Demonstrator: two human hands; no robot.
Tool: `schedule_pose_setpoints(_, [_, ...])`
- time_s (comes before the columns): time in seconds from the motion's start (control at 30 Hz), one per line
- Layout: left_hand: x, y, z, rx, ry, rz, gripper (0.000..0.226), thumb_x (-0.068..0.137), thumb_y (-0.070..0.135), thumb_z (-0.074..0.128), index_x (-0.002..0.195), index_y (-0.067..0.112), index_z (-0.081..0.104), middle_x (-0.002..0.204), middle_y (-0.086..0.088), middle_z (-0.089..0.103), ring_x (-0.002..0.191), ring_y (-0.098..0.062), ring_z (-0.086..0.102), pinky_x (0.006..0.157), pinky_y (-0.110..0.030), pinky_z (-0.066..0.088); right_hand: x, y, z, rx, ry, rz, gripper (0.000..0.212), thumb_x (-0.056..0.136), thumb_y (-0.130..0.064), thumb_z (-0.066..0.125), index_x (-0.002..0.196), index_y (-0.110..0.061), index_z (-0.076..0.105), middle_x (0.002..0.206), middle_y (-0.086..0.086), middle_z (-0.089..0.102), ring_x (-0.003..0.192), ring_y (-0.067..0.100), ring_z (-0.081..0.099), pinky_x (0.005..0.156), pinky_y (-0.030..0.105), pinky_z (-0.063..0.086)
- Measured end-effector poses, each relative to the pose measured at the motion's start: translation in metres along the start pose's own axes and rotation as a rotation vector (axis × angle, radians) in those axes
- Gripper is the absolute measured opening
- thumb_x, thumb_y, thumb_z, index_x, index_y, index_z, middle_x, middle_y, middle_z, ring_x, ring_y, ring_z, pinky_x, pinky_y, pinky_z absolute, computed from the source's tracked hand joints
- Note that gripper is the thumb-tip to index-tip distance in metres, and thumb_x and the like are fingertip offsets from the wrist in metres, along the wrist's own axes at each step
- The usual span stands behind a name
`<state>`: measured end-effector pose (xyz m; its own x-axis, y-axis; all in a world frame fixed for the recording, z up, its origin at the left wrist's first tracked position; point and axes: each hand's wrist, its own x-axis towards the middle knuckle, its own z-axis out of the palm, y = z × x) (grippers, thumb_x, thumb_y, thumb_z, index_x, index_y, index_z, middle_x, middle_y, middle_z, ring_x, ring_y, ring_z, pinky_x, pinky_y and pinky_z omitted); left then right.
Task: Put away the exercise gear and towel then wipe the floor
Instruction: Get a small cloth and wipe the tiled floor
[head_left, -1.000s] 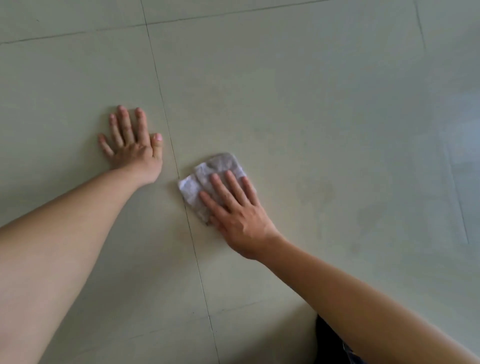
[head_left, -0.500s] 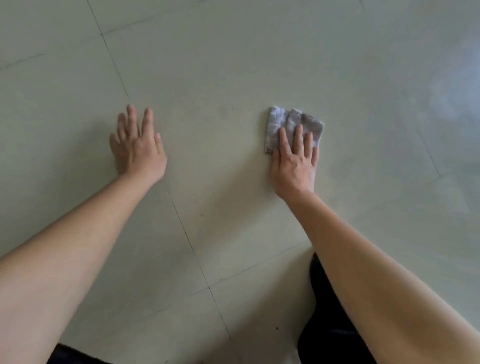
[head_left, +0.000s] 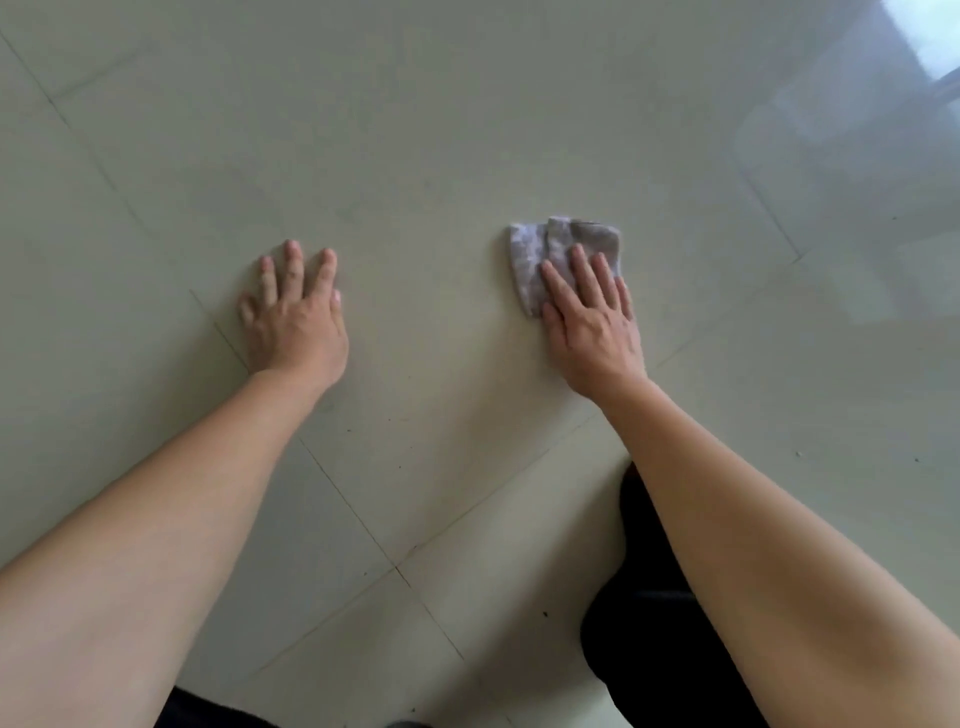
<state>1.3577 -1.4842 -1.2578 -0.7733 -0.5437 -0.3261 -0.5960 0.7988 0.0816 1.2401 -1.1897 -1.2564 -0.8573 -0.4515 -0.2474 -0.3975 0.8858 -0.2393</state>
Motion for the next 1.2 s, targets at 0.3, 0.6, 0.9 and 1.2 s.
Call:
schedule_pose_setpoints(0.3, [0.001,0.004,-0.004,-0.041,-0.033,-0.013,0.050,0.104,0.032,0.031,0.154,0.033,0.025,0.165,-0.002,0.009,0.151,-0.031,0.007,0.117,-0.056,0.016,-0.138,-0.103,0.067,0.073,-0.040,-0.072,0.072,0.094,-0.024,0.058,0.158,-0.026,0.026,0.167,0.010,0.008,0.154,0.034,0.001,0.123,0.051,0.005])
schedule_pose_setpoints(0.6, [0.001,0.009,-0.001,-0.021,-0.028,-0.040,0.051,0.104,0.028,0.028,0.154,0.030,0.022,0.166,-0.003,0.004,0.151,-0.032,0.004,0.116,-0.058,0.014,-0.060,-0.002,0.018,0.193,0.097,0.604,0.056,0.107,-0.037,0.026,0.160,-0.035,0.007,0.167,0.006,-0.012,0.154,0.024,-0.014,0.125,0.041,-0.006])
schedule_pose_setpoints(0.9, [0.000,0.011,0.006,-0.072,0.010,-0.066,0.053,0.102,0.024,0.032,0.155,0.027,0.022,0.165,-0.004,0.006,0.151,-0.034,0.002,0.116,-0.063,0.009,-0.042,-0.065,0.036,0.111,-0.045,-0.037,0.055,0.106,-0.042,0.028,0.159,-0.030,0.021,0.168,0.007,0.004,0.154,0.030,-0.006,0.124,0.044,-0.009])
schedule_pose_setpoints(1.2, [0.003,0.005,0.012,-0.059,0.012,-0.058,0.054,0.102,0.023,0.036,0.154,0.029,0.024,0.165,-0.005,0.007,0.150,-0.035,0.003,0.113,-0.065,0.011,0.045,0.124,-0.043,0.256,0.182,0.846,0.055,0.104,-0.038,0.037,0.157,-0.034,0.026,0.168,0.008,0.003,0.155,0.027,0.001,0.125,0.039,0.002])
